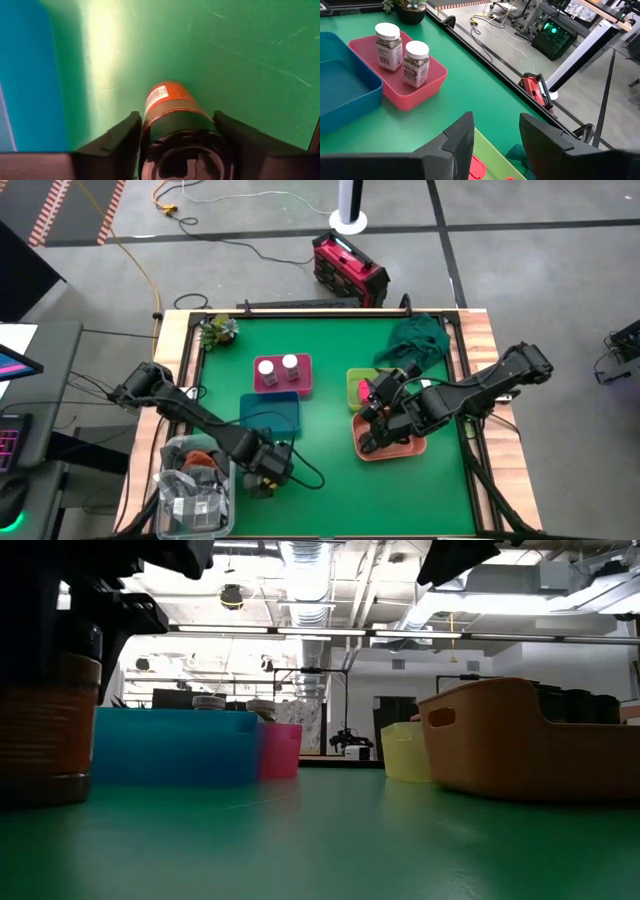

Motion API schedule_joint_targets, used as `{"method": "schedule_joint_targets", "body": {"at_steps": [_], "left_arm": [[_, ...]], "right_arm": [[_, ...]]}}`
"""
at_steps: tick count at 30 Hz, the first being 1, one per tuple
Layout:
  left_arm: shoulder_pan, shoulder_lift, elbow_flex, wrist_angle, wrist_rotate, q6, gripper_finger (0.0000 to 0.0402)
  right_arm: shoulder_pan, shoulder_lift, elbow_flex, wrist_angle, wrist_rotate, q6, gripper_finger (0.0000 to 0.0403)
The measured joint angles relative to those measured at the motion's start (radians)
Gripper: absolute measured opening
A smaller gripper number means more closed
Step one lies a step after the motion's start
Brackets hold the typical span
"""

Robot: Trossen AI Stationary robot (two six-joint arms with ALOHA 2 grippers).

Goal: Sort spices by type
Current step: Put the right black seasoning bottle into the blue bin

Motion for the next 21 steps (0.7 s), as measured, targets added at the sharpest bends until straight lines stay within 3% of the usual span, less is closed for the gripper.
{"method": "schedule_joint_targets", "body": {"at_steps": [2, 11, 16, 21], "left_arm": [[0.003, 0.000, 0.000, -0.001, 0.016, 0.009, 0.0194], [0.045, -0.047, 0.077, -0.033, 0.077, 0.061, 0.0192], [0.100, -0.113, 0.152, -0.156, -0.060, 0.121, 0.0198], [0.171, -0.188, 0.149, -0.237, -0.179, 0.172, 0.0207]], "right_arm": [[0.000, 0.000, 0.000, 0.000, 0.000, 0.000, 0.0184], [0.000, 0.000, 0.000, 0.003, 0.000, 0.000, 0.0184], [0.007, 0.000, 0.000, 0.003, 0.000, -0.001, 0.0184], [0.029, 0.000, 0.000, 0.003, 0.000, -0.001, 0.0185]]}}
